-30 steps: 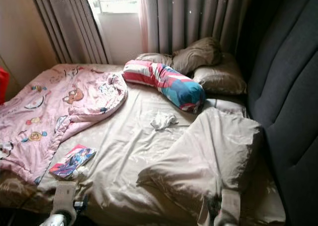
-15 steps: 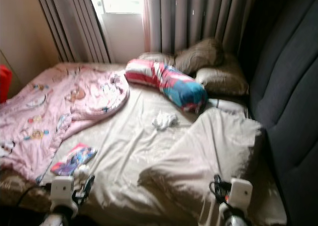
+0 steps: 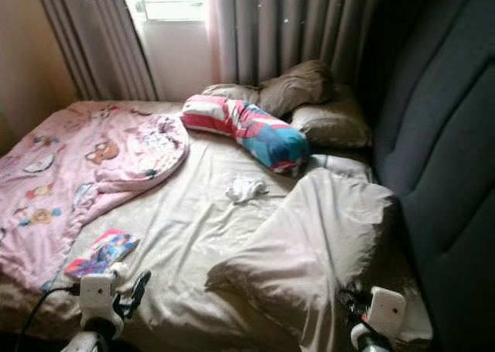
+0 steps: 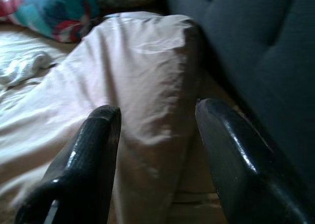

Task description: Clean up the room

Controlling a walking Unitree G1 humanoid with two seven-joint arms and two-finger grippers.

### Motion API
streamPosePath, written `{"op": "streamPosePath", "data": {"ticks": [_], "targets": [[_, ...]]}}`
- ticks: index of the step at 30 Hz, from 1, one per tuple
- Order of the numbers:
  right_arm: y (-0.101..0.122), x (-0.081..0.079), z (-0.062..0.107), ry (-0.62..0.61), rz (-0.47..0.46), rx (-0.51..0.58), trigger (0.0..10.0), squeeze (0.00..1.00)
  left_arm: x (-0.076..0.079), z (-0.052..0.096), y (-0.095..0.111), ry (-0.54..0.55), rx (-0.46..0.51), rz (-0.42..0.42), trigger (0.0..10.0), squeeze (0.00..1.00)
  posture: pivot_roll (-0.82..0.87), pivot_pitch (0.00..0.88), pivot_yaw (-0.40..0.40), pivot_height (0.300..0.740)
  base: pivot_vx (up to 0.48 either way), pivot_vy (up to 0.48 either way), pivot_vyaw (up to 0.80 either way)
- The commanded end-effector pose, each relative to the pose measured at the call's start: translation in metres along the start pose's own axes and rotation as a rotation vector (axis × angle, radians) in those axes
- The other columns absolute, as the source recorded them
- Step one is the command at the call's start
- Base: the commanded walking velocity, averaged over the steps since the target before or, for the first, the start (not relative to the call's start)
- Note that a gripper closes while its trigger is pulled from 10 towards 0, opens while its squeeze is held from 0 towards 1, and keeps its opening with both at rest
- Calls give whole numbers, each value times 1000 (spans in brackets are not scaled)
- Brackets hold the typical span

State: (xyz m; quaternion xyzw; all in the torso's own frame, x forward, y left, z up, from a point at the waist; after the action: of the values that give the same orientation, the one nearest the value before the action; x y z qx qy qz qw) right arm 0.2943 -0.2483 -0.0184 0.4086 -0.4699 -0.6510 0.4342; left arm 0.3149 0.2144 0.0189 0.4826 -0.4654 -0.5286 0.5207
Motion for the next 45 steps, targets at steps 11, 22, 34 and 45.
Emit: {"op": "streamPosePath", "data": {"ticks": [11,22,34,45], "targets": [[8,-3,-5,-12,-14,21,10000,0,0,-3,3,-20,-9,3,10000,0,-56,0,0,740,328,0,-40],[8,-6,-7,-10,-16,23,10000,0,6,-6,6,-50,-3,6,10000,0,-53,0,0,740,30,0,0],[8,-9,-5,1,5,27,10000,0,6,-5,7,-42,-4,16,10000,0,-56,0,0,740,0,0,0],[0,-12,-5,9,24,-15,10000,0,7,-7,8,-48,-3,16,10000,0,-56,1,2,675,0,0,0]]}}
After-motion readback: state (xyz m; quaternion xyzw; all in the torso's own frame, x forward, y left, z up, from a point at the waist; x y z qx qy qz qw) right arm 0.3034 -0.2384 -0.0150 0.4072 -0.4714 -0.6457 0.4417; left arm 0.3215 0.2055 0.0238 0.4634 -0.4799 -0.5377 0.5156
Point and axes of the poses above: a point about 5 cm out from each wrist's last joint towards the gripper, its own z axis pointing back from the gripper into the wrist, its own y axis along the axis of the wrist's last joint, x = y × z, the point moved 6 cm from there along -z, pointing out of the wrist towards the gripper, and after that the axes turned 1 degree about -z, right-handed, at the moved point
